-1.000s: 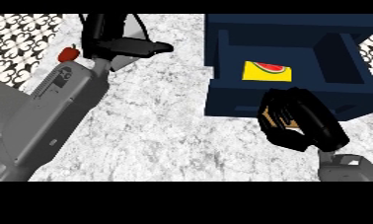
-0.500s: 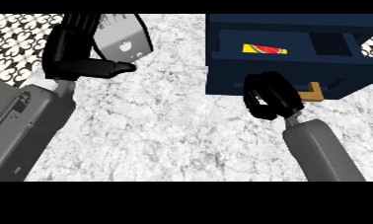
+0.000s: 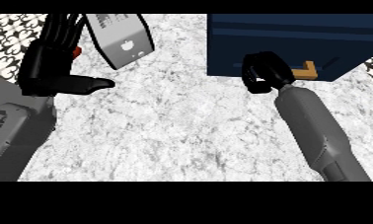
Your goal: Pick up the cup, place it into the drawer and close the drawer
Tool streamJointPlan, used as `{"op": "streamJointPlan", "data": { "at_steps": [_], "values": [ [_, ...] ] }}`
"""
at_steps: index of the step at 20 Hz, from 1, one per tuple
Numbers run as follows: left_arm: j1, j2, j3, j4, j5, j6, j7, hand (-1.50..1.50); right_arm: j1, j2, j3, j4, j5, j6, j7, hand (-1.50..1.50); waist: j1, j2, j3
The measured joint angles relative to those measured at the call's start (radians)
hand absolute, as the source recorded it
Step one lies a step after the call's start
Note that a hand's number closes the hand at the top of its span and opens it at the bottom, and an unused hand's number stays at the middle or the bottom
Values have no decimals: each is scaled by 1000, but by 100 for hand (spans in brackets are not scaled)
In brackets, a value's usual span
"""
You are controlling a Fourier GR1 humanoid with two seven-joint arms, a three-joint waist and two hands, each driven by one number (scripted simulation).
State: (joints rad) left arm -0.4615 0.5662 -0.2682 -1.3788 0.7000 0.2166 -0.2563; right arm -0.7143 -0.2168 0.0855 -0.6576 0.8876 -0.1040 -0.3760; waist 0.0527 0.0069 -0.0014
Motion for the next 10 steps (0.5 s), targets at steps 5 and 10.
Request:
{"op": "streamJointPlan", "data": {
  "at_steps": [5, 10],
  "values": [
    [17, 10, 20, -7, 7, -41, 3, -150, -115, -18, -53, 190, -13, 3, -63, 150, 13, 5, 0],
    [41, 8, 24, -10, 14, -87, -10, -150, -153, -25, -94, 278, -56, 58, -115, 150, 23, 0, -1]
  ]
}}
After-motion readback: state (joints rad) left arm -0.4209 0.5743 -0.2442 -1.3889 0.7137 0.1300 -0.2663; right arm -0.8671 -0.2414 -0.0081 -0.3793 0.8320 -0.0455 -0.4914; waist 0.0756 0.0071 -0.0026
